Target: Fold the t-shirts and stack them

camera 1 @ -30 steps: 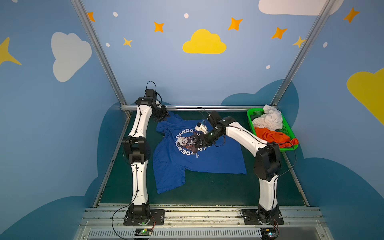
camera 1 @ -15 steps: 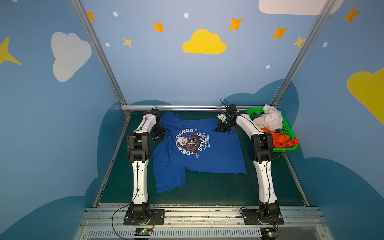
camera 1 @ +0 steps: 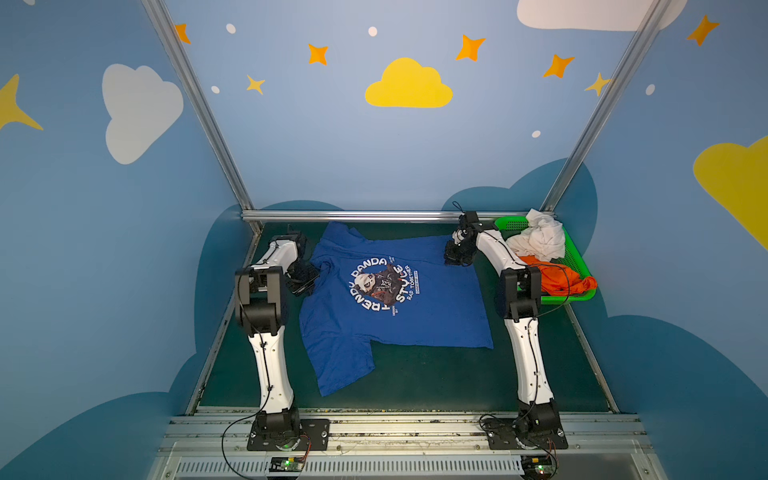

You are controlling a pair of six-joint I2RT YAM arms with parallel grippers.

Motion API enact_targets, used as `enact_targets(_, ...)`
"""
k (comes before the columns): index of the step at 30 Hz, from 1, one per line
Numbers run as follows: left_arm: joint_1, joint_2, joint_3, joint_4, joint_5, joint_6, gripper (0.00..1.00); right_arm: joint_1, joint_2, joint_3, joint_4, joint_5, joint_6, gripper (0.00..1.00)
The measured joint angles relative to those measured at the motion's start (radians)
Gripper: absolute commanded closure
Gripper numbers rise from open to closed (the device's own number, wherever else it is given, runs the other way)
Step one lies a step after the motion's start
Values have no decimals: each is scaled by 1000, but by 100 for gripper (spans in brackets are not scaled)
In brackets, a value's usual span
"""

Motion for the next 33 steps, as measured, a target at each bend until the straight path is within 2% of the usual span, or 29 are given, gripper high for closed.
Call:
enact_targets(8, 32, 3, 6, -13, -8, -14, 95, -5, -106, -177, 37, 104, 32, 100)
enact_targets(14, 41, 39, 80, -51, -50, -9, 94, -11, -125, -208, 44, 108, 38, 100)
enact_targets(16, 41, 43, 132, -75, -58, 0, 87, -13, -125, -206, 43, 100, 26, 100)
enact_targets(18, 37, 47, 212, -95, -63, 13, 77, -16, -125, -199, 38, 91, 11, 93)
enact_targets(25, -7, 135, 636, -98, -14, 95, 45, -49, -125, -79, 53, 35, -31, 75)
enact_targets(29, -21, 279, 816, -89, 48, 147, 37, -90, -119, -43, 103, -13, -32, 69)
enact_targets(33, -18, 417, 870, -66, 122, 191, 33, -124, -77, -4, 140, -35, -24, 64)
